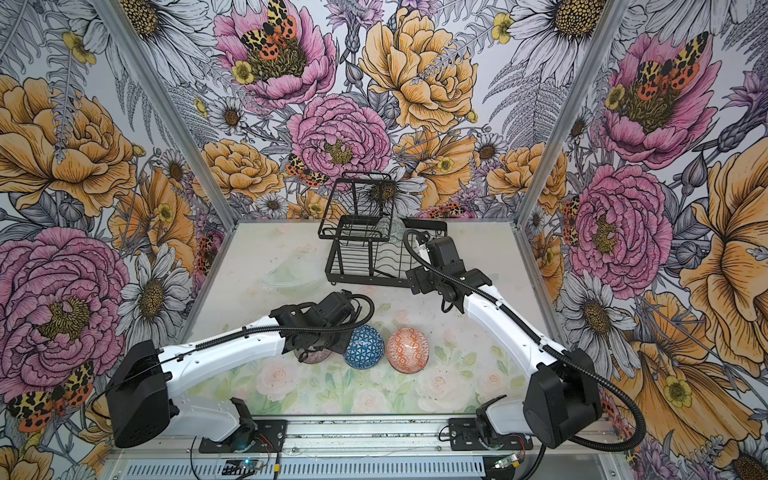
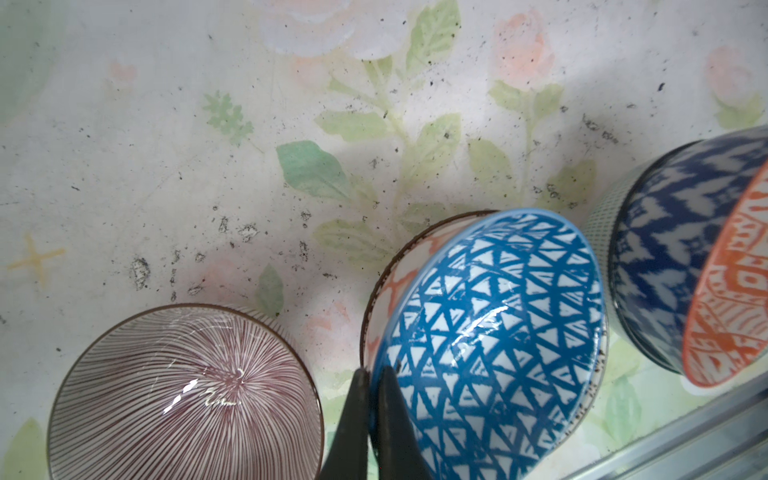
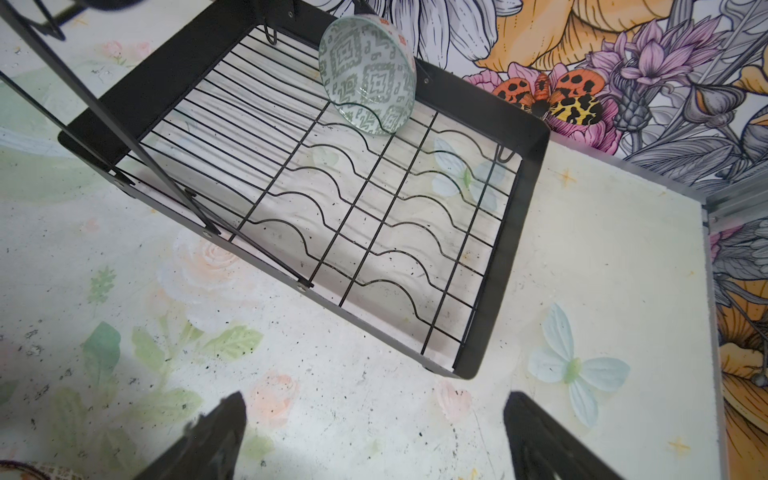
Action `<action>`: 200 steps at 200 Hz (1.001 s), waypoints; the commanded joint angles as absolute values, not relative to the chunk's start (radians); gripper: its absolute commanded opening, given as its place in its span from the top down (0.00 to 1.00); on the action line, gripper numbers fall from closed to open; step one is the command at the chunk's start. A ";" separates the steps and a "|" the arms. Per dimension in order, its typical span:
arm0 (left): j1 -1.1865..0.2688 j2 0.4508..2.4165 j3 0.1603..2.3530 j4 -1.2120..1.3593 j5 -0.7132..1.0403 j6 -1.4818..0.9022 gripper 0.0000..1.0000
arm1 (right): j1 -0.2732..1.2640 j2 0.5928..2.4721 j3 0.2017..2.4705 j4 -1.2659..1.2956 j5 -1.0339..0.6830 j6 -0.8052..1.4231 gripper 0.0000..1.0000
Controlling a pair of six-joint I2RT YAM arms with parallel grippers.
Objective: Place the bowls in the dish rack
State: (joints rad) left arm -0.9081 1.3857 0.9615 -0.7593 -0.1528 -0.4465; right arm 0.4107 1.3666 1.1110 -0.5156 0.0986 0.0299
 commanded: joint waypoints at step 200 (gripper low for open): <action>-0.902 1.442 0.969 -0.717 -0.099 -0.436 0.79 | 0.402 1.362 1.112 -0.514 0.080 0.039 0.02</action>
